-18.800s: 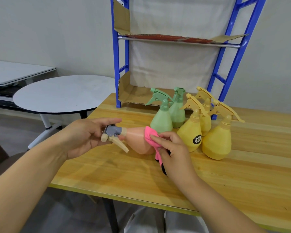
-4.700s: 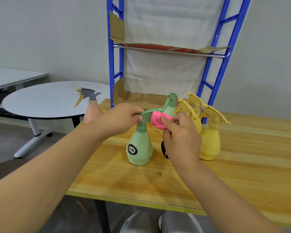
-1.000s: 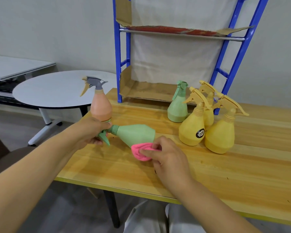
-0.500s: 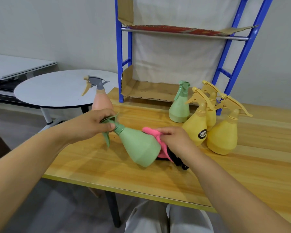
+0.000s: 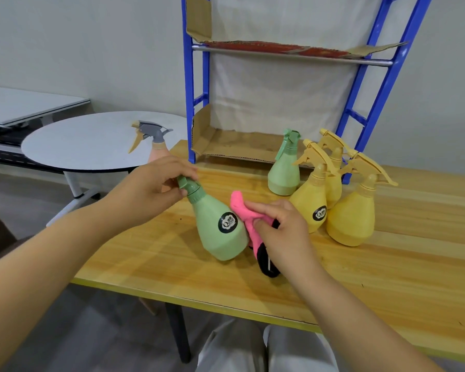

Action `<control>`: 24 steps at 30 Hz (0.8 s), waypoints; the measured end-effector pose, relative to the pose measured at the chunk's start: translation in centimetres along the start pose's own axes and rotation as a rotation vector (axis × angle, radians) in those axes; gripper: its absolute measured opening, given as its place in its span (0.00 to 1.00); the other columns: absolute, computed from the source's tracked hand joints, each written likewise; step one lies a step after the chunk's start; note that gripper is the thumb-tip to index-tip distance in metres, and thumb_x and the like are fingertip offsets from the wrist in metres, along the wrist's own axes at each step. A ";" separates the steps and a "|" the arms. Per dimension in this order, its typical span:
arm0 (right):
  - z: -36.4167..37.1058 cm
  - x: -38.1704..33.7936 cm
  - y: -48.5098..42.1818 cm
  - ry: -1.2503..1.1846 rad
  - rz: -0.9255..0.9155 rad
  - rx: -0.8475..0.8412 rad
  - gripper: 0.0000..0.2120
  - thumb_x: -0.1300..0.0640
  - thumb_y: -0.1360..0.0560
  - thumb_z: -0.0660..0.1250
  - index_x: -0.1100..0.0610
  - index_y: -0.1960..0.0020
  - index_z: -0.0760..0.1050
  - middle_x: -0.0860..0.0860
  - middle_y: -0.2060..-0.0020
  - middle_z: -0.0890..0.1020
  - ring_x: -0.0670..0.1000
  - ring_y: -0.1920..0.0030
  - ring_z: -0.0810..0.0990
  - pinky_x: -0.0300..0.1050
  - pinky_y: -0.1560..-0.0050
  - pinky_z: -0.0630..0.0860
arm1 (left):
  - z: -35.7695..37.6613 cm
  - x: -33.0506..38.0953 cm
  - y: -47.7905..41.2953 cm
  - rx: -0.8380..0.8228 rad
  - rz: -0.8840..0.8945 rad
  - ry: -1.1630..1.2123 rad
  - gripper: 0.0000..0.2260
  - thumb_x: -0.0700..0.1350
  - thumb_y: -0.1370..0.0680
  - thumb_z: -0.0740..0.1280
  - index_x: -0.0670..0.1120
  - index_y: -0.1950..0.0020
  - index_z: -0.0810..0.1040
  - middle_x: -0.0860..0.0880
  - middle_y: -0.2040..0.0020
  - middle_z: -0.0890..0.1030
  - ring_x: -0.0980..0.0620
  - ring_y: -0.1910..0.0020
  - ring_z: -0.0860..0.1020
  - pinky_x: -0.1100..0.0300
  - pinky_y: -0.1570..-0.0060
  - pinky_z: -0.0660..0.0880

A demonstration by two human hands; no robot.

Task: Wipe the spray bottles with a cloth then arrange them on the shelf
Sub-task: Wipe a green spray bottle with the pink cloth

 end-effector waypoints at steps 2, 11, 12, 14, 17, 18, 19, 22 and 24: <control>0.2 0.0 0.7 -0.012 -0.065 0.027 0.20 0.68 0.27 0.65 0.43 0.46 0.80 0.45 0.58 0.72 0.38 0.56 0.72 0.26 0.54 0.69 | 0.2 0.4 0.1 -0.020 -0.070 0.110 0.11 0.50 0.29 0.69 0.59 0.48 0.77 0.62 0.41 0.75 0.65 0.42 0.72 0.77 0.49 0.69; 2.0 0.4 2.9 0.116 -0.406 0.051 0.22 0.66 0.28 0.69 0.44 0.42 0.78 0.44 0.53 0.74 0.44 0.50 0.73 0.36 0.52 0.75 | 0.4 0.9 -0.1 0.200 -0.319 0.037 0.11 0.42 0.29 0.72 0.54 0.49 0.78 0.55 0.42 0.74 0.54 0.54 0.76 0.63 0.54 0.73; 2.2 0.4 3.1 0.163 -0.461 0.043 0.21 0.65 0.28 0.68 0.44 0.40 0.78 0.44 0.52 0.73 0.45 0.49 0.73 0.39 0.53 0.76 | 0.2 0.8 0.0 0.193 -0.365 0.058 0.17 0.42 0.29 0.73 0.54 0.43 0.75 0.54 0.42 0.73 0.54 0.57 0.76 0.64 0.58 0.72; 2.5 0.3 3.5 0.250 -0.551 0.027 0.18 0.60 0.27 0.65 0.46 0.39 0.77 0.44 0.51 0.73 0.46 0.49 0.72 0.40 0.54 0.75 | -0.1 0.5 0.1 0.127 -0.472 0.180 0.22 0.40 0.28 0.72 0.51 0.36 0.71 0.55 0.46 0.76 0.56 0.56 0.77 0.65 0.58 0.73; 2.9 0.4 3.7 0.239 -0.567 0.006 0.17 0.57 0.26 0.63 0.46 0.39 0.77 0.44 0.51 0.72 0.47 0.49 0.72 0.41 0.53 0.74 | -0.7 0.0 0.5 -0.015 -0.584 0.517 0.13 0.33 0.26 0.67 0.44 0.43 0.76 0.51 0.54 0.84 0.53 0.51 0.81 0.64 0.52 0.78; 3.1 0.5 3.6 0.186 -0.531 -0.008 0.17 0.58 0.26 0.64 0.46 0.40 0.77 0.44 0.51 0.73 0.47 0.48 0.73 0.43 0.53 0.75 | -0.9 -0.2 0.7 -0.051 -0.599 0.575 0.13 0.32 0.25 0.66 0.42 0.42 0.75 0.47 0.52 0.84 0.49 0.49 0.81 0.62 0.53 0.80; 3.2 0.5 3.5 0.131 -0.487 -0.021 0.18 0.60 0.27 0.65 0.45 0.40 0.78 0.44 0.51 0.73 0.48 0.48 0.73 0.45 0.52 0.76 | -1.1 -0.4 0.8 -0.080 -0.610 0.619 0.14 0.31 0.25 0.64 0.41 0.40 0.73 0.44 0.49 0.83 0.46 0.47 0.81 0.58 0.52 0.81; 3.5 0.6 2.8 0.018 -0.353 -0.047 0.20 0.65 0.27 0.68 0.44 0.43 0.79 0.44 0.53 0.74 0.47 0.49 0.74 0.43 0.49 0.76 | -1.6 -0.7 1.1 -0.126 -0.604 0.655 0.18 0.29 0.24 0.62 0.43 0.37 0.69 0.42 0.44 0.81 0.47 0.45 0.80 0.50 0.49 0.80; 3.5 0.5 2.4 -0.017 -0.289 -0.034 0.21 0.66 0.28 0.69 0.44 0.43 0.79 0.44 0.54 0.74 0.44 0.50 0.74 0.36 0.49 0.74 | -1.5 -0.8 1.1 -0.147 -0.593 0.622 0.18 0.28 0.24 0.60 0.47 0.40 0.70 0.43 0.45 0.80 0.48 0.45 0.80 0.49 0.47 0.79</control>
Point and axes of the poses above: each hand's wrist, its own y-axis away from the middle knuckle, its own z-axis out of the palm, x = y × z, the point moved 1 cm from there along -y, towards the middle knuckle
